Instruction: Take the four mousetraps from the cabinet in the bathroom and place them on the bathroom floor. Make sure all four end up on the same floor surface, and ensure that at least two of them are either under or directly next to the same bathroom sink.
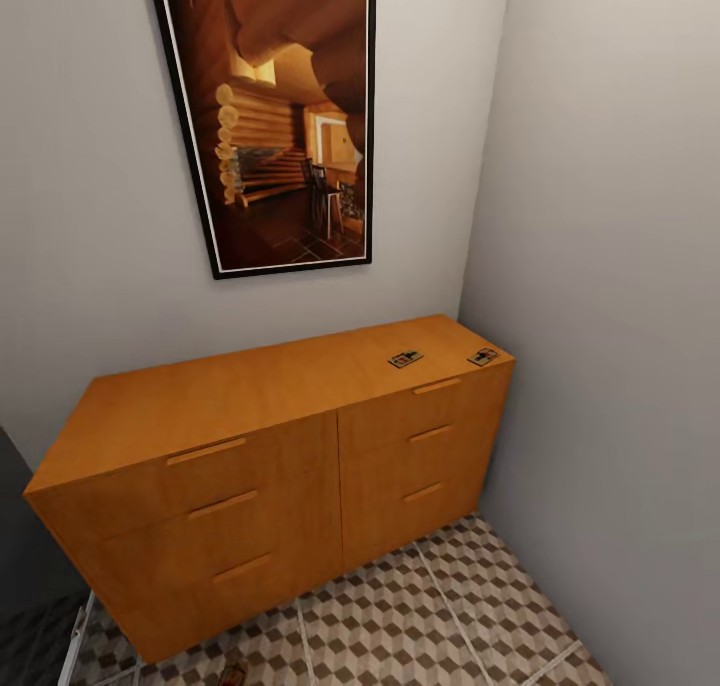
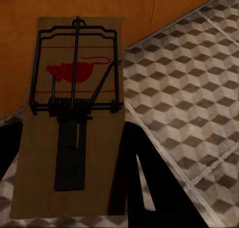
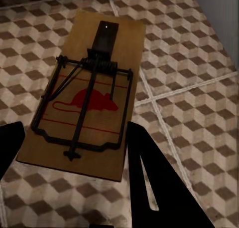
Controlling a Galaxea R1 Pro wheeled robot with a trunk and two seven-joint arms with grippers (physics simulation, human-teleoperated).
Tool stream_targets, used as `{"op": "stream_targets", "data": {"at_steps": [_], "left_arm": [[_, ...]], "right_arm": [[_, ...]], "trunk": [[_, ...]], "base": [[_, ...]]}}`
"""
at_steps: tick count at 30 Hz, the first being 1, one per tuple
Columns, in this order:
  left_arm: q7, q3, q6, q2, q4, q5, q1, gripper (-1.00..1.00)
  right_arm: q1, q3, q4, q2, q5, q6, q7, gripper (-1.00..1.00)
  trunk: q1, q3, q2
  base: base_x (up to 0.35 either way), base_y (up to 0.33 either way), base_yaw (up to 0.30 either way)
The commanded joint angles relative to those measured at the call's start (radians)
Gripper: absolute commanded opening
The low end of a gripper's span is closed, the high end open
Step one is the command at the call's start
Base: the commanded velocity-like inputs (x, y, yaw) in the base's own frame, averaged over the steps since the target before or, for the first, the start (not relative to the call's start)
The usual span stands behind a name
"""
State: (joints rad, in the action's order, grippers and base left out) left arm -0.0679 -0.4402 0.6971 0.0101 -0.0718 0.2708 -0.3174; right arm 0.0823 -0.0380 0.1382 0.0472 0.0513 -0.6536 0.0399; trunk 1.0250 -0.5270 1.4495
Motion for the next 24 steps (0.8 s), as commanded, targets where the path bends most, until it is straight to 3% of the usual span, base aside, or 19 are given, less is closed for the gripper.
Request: {"op": "stream_targets", "data": {"at_steps": [1, 7, 12, 20, 24], "left_arm": [[0.026, -0.006, 0.029, -0.001, -0.003, 0.007, 0.009, -1.0], [0.141, -0.005, 0.11, 0.0, -0.003, 0.009, 0.05, -1.0], [0.227, -0.005, 0.181, 0.0, -0.003, 0.01, 0.07, -1.0], [0.296, -0.004, 0.19, -0.005, -0.001, 0.013, 0.072, -1.0], [0.299, -0.003, 0.189, -0.005, -0.001, 0.051, 0.072, -1.0]], "right_arm": [[0.001, -0.003, 0.015, 0.001, 0.004, -0.002, 0.009, -1.0], [0.001, -0.003, 0.096, 0.002, 0.004, 0.021, 0.057, -1.0], [0.001, -0.003, 0.248, 0.002, 0.005, 0.187, 0.076, -1.0], [0.001, -0.005, 0.264, 0.001, 0.003, 0.198, 0.073, -1.0], [0.001, -0.005, 0.262, 0.001, 0.003, 0.174, 0.072, -1.0]], "trunk": [[0.0, -0.001, 0.001], [0.0, -0.001, 0.001], [0.0, -0.001, 0.001], [0.0, -0.001, 0.001], [0.0, -0.001, 0.001]], "base": [[0.0, 0.0, 0.0], [0.0, 0.0, 0.0], [0.0, 0.0, 0.0], [0.0, 0.0, 0.0], [0.0, 0.0, 0.0]]}}
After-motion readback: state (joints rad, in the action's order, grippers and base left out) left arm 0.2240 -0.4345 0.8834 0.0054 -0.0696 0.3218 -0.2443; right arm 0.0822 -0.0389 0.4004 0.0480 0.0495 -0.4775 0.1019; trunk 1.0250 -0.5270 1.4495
